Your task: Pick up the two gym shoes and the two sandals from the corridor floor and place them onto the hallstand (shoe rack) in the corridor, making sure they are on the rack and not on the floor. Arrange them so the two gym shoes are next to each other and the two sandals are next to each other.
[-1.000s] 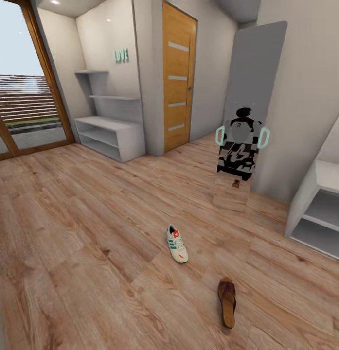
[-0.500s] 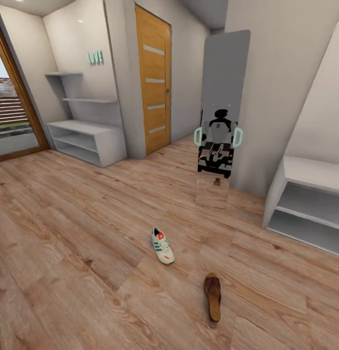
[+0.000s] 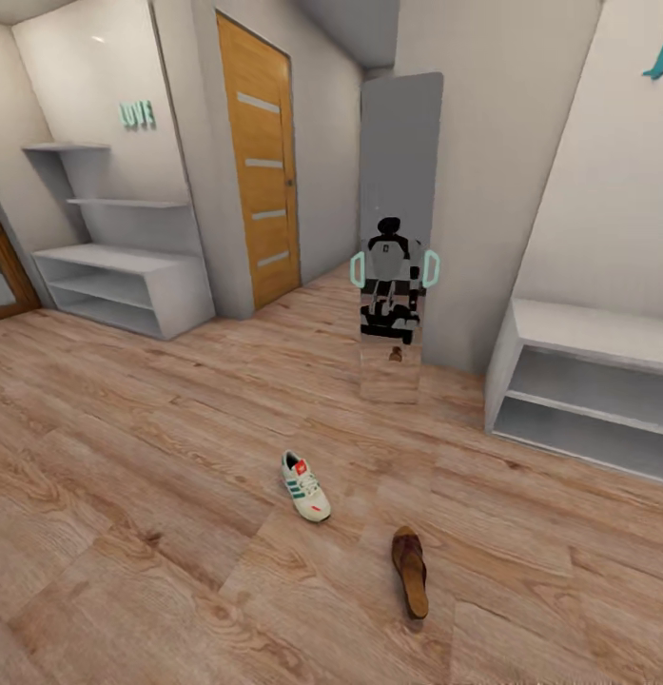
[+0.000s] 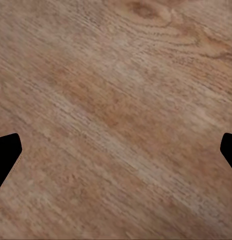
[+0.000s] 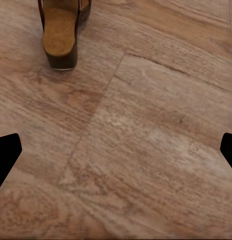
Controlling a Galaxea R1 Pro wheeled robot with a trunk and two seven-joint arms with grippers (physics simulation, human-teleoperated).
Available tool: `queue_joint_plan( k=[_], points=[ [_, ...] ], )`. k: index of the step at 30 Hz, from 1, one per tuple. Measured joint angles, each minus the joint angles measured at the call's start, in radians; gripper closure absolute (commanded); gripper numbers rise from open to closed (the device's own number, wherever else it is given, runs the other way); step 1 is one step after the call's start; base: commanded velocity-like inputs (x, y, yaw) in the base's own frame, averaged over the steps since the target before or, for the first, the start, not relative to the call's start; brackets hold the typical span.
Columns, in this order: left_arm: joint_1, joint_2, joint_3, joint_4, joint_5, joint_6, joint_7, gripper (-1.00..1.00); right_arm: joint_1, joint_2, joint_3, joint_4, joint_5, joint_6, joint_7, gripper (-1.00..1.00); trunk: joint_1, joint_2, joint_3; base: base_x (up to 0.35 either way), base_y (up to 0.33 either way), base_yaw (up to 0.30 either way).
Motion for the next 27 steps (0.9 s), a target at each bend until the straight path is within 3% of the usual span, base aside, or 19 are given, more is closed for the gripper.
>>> queue_joint_plan(
  k=[8,20,27],
  points=[
    [0.0,0.0,0.0,0.0,0.0,0.0,0.0,-1.0,0.0,0.0,0.0,0.0,0.0,0.0,0.0,-1.0,0.0,0.0,0.005,0.0,0.043,-0.185],
    [-0.008,0.0,-0.001,-0.013,-0.001,0.001,0.0,-1.0,0.0,0.003,0.004,-0.006,0.001,0.001,0.003,-1.0,0.0,0.0,0.006,0.0,0.005,-0.028],
    [-0.045,-0.005,-0.003,-0.082,-0.003,0.018,0.0,-1.0,-0.008,0.008,0.008,-0.084,0.001,0.007,0.005,-1.0,0.0,0.0,0.007,0.0,0.001,-0.003]
  ],
)
